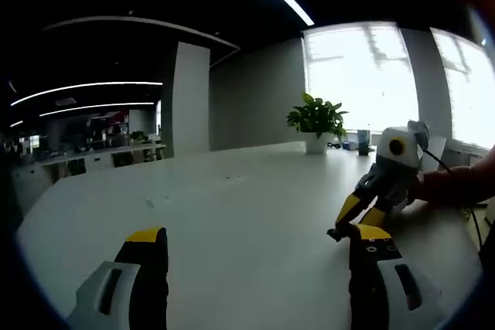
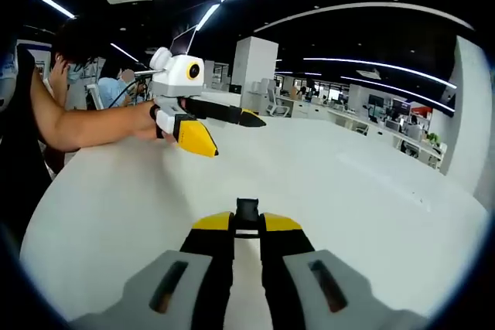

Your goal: Snap the two parts of the plastic buckle together until the buckle closes and remains connected.

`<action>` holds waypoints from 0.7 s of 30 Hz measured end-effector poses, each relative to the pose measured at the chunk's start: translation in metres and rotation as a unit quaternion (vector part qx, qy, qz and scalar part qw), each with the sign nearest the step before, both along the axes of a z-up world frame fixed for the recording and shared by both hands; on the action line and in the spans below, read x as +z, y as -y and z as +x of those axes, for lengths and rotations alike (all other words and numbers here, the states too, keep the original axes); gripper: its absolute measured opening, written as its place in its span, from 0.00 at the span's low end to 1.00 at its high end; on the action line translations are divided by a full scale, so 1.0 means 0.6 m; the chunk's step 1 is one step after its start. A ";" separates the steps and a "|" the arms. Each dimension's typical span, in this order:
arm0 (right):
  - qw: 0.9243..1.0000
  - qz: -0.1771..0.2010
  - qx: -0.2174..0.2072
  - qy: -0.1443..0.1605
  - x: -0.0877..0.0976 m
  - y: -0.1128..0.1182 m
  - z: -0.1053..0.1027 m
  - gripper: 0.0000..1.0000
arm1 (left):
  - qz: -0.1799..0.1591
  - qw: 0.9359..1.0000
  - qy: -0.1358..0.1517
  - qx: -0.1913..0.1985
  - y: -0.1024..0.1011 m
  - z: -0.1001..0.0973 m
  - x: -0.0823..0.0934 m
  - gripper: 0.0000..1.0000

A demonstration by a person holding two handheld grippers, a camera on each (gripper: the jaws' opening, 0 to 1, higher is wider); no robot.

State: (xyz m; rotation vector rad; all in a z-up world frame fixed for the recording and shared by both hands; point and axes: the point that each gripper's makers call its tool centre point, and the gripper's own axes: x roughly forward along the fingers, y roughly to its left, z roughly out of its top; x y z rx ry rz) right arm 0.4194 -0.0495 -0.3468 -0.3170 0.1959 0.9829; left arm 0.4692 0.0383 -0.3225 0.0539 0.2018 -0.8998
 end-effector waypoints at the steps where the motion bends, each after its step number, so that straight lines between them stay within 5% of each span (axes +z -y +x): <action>1: 1.000 0.001 -0.010 0.006 0.003 0.005 0.006 0.10 | 0.001 1.000 0.002 -0.001 0.000 0.001 0.000 0.99; 21: 0.998 0.027 -0.056 -0.006 0.022 0.036 0.046 0.10 | 0.007 1.000 -0.008 0.005 0.006 0.026 0.016 0.99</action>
